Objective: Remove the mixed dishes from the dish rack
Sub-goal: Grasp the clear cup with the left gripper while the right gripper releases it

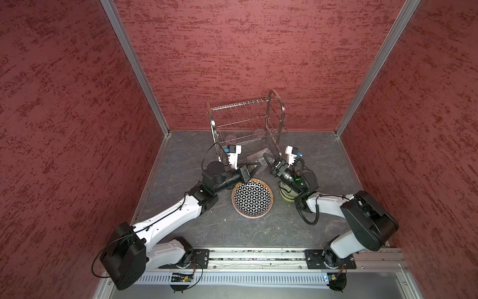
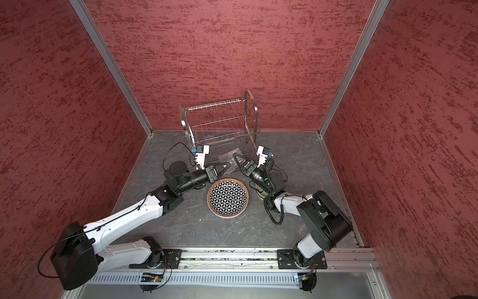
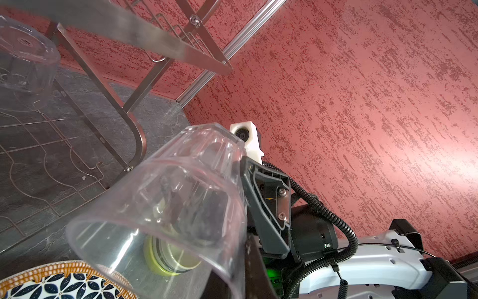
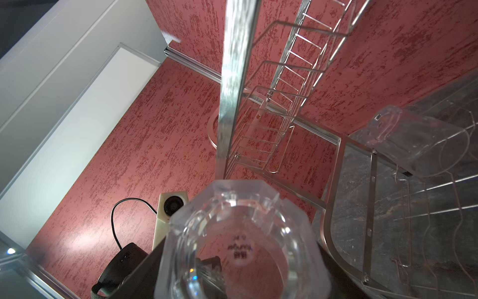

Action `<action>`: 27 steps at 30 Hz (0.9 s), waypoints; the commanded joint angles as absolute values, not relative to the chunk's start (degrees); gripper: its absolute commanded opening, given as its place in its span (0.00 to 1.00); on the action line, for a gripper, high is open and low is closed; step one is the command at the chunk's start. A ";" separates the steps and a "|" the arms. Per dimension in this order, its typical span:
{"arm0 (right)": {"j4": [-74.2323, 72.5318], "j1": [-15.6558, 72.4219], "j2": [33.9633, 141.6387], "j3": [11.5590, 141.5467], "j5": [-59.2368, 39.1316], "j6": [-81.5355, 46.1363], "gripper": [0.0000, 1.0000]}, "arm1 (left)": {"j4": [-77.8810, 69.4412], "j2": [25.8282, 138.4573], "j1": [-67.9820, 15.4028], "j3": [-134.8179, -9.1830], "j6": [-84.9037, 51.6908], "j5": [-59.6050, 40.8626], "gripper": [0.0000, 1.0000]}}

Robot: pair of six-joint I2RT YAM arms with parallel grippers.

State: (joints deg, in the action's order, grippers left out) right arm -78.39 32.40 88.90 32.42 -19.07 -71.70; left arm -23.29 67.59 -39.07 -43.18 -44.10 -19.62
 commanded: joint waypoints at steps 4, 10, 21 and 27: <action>-83.80 33.06 89.13 30.67 -20.84 -69.45 0.94 | -24.43 67.24 -38.94 -45.36 -41.83 -17.45 0.00; -80.31 33.05 87.11 30.04 -19.14 -67.43 0.99 | -22.25 67.32 -39.89 -46.86 -39.92 -18.19 0.00; -55.77 33.04 70.32 29.53 -10.94 -52.48 0.99 | -10.24 61.60 -40.26 -47.66 -36.82 -15.45 0.00; -41.77 33.04 62.94 29.70 -4.23 -45.60 0.99 | -5.32 55.61 -40.21 -47.39 -36.28 -14.90 0.00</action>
State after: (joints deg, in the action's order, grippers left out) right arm -52.27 32.97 64.23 29.10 -9.65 -50.74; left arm -7.53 58.46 -40.18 -46.72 -38.02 -15.88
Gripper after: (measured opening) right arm 0.989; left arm 0.083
